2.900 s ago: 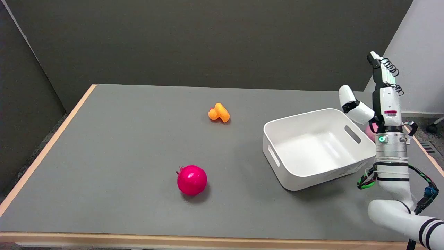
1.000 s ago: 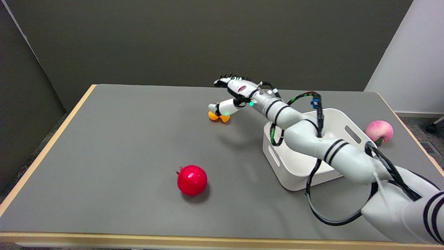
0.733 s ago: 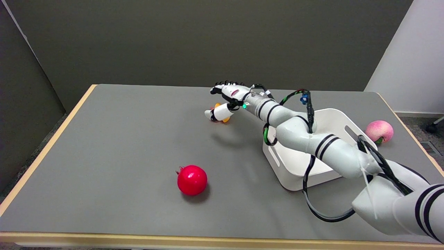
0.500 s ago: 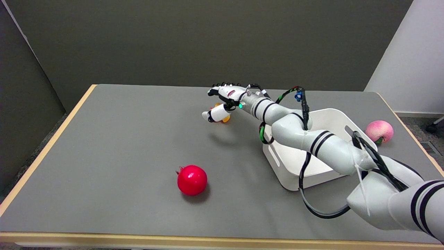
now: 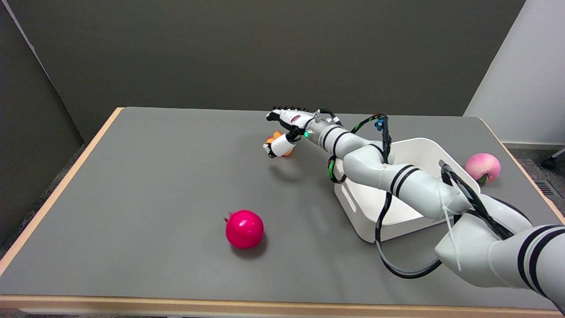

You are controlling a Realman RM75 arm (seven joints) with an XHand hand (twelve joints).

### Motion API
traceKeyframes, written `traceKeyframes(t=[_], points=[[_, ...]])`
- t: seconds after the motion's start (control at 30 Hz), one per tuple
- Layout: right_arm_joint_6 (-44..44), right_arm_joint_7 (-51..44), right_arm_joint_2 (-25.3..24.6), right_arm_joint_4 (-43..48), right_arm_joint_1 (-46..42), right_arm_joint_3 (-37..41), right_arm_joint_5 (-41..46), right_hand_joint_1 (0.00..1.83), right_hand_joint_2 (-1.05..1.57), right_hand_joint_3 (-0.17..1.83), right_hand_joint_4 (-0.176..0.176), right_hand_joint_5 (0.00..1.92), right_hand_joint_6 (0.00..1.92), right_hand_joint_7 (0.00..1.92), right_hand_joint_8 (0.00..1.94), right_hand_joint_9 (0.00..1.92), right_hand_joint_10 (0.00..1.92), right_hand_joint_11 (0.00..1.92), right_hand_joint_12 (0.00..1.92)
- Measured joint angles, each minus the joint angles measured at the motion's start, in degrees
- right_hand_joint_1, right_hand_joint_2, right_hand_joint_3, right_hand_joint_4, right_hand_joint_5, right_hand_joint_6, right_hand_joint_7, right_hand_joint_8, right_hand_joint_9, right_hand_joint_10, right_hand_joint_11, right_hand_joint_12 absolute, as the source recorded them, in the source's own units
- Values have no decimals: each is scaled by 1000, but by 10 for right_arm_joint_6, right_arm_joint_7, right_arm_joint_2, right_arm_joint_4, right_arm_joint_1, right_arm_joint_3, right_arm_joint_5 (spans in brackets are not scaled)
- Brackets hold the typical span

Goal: Pick up the yellow duck.

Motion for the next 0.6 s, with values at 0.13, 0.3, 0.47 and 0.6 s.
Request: traceKeyframes(t=[0.13, 0.3, 0.47, 0.6], points=[[12, -1, -2, -21, 3, -1, 12, 701, 628, 976, -58, 108, 414, 98, 363, 8, 665, -1, 746], [23, -3, -3, -41, 4, -2, 26, 727, 625, 976, -50, 118, 421, 102, 365, 18, 671, -1, 818], [30, -4, -3, -55, 4, -2, 41, 771, 661, 993, -49, 167, 429, 203, 385, 138, 741, 2, 1097], [34, -4, -3, -60, 2, -4, 52, 885, 738, 935, -51, 274, 647, 466, 643, 411, 1009, 237, 1436]])
